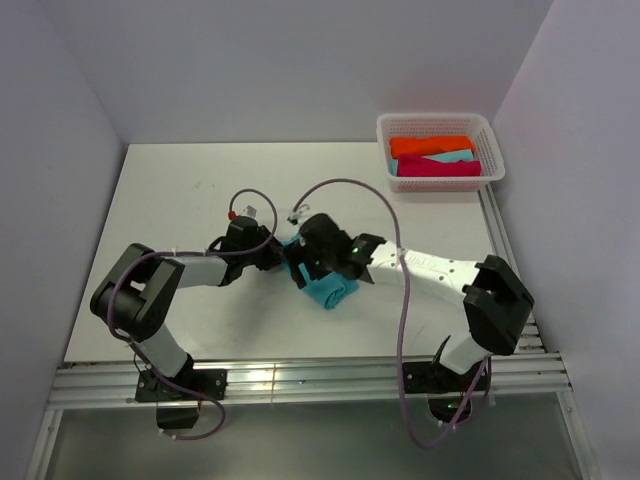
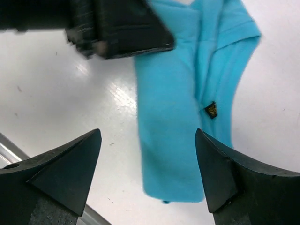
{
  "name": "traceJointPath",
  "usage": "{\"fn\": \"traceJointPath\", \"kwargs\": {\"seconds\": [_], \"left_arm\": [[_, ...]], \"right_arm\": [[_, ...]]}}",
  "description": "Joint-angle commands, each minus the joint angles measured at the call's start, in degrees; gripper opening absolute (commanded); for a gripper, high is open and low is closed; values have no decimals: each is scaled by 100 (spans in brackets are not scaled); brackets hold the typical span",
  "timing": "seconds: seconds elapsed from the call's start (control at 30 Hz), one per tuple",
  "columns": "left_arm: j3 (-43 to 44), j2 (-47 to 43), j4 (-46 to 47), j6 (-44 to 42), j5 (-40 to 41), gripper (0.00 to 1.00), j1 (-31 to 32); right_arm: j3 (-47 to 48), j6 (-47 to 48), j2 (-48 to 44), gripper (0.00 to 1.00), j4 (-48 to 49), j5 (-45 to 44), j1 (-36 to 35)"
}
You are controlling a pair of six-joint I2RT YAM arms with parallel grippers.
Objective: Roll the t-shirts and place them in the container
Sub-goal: Roll the tshirt
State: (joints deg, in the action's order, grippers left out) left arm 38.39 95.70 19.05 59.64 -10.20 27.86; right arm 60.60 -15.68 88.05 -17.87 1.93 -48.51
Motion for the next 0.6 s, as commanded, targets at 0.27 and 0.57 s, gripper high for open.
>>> {"fn": "traceJointPath", "kwargs": {"seconds": [0.27,0.57], "left_arm": [[239,19,-700,57,-105,19,44],[248,-34,-806,145,-360,19,36]], "right_arm": [[1269,400,1626,88,-1386,-4277,-2223],[1481,311,2471,87,-1518,-5343,-2400]]}}
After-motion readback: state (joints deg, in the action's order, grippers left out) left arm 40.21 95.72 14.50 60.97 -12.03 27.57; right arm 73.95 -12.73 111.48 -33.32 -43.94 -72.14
